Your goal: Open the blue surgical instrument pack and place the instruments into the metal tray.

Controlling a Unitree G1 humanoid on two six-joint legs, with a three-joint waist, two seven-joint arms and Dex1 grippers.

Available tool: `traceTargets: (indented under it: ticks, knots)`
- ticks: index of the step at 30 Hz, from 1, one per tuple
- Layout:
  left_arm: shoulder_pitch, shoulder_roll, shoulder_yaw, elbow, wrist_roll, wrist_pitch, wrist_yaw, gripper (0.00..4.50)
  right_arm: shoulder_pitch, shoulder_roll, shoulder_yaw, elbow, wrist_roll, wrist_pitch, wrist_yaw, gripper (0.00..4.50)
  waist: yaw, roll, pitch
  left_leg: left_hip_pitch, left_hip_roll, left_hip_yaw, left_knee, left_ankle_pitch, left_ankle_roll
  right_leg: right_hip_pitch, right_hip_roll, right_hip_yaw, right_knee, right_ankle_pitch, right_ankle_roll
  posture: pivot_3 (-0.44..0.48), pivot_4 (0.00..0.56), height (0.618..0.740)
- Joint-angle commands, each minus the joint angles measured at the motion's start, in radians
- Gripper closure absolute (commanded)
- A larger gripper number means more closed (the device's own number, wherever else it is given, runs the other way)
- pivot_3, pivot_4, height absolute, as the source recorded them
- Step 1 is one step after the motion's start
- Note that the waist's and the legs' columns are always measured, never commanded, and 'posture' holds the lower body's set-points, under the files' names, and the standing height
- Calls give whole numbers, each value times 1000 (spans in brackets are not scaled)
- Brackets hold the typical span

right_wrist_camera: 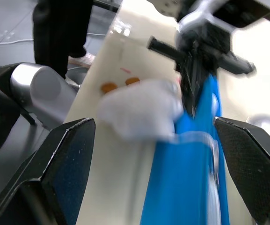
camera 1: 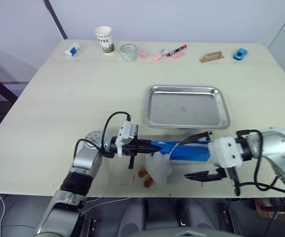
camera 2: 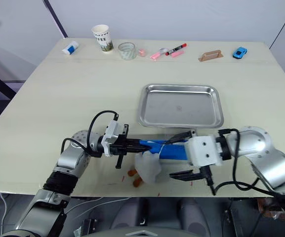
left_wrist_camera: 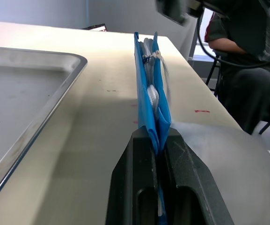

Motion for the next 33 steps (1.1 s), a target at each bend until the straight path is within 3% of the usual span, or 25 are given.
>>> traceTargets:
  ticks: [1,8,19,22,23,24,29,30,33]
  knots:
    - [4,4,0,4,11,-5,-1,4500,33,-11,-118,-2,104,36,-8,111,-1,0,0,0,0,0,0,0,0,0,0,0,0,0,0,0,150,740]
    - [5,3,-2,10,13,-14,-4,4500,162,15,-232,103,156,58,-35,111,-1,0,0,1,0,1,0,0,0,1,0,0,0,0,0,0,150,740]
    - [-4,6,-2,19,15,-19,-14,4500,223,115,-137,243,102,49,-65,111,-1,0,0,1,0,2,0,0,0,1,1,0,0,0,0,0,150,740]
    - [-5,8,0,18,15,-18,-13,4500,216,146,-113,301,80,2,-48,669,-1,0,0,1,0,2,0,0,0,1,1,1,0,0,0,0,150,740]
    - [-4,10,0,16,14,-17,-14,4500,212,160,-109,316,79,-8,-47,1245,-1,0,0,1,0,2,0,0,0,1,1,0,0,0,0,0,150,740]
    - [-2,12,0,13,14,-16,-14,4500,208,169,-106,327,77,-18,-42,1513,-1,0,0,1,0,2,0,0,0,1,1,1,0,0,0,0,150,740]
    - [1,16,3,13,15,-18,-15,4500,193,191,-98,363,66,-49,-24,4128,-1,0,0,1,0,2,0,0,0,1,1,0,0,0,0,0,150,740]
    - [2,16,3,13,15,-18,-14,4500,191,195,-98,368,64,-54,-20,4429,-1,0,0,1,0,2,0,0,0,1,1,0,0,0,0,0,150,740]
    - [6,19,3,12,15,-17,-15,4500,189,202,-97,379,62,-64,-12,4429,-2,0,0,1,0,2,0,0,0,1,1,0,0,0,0,0,150,740]
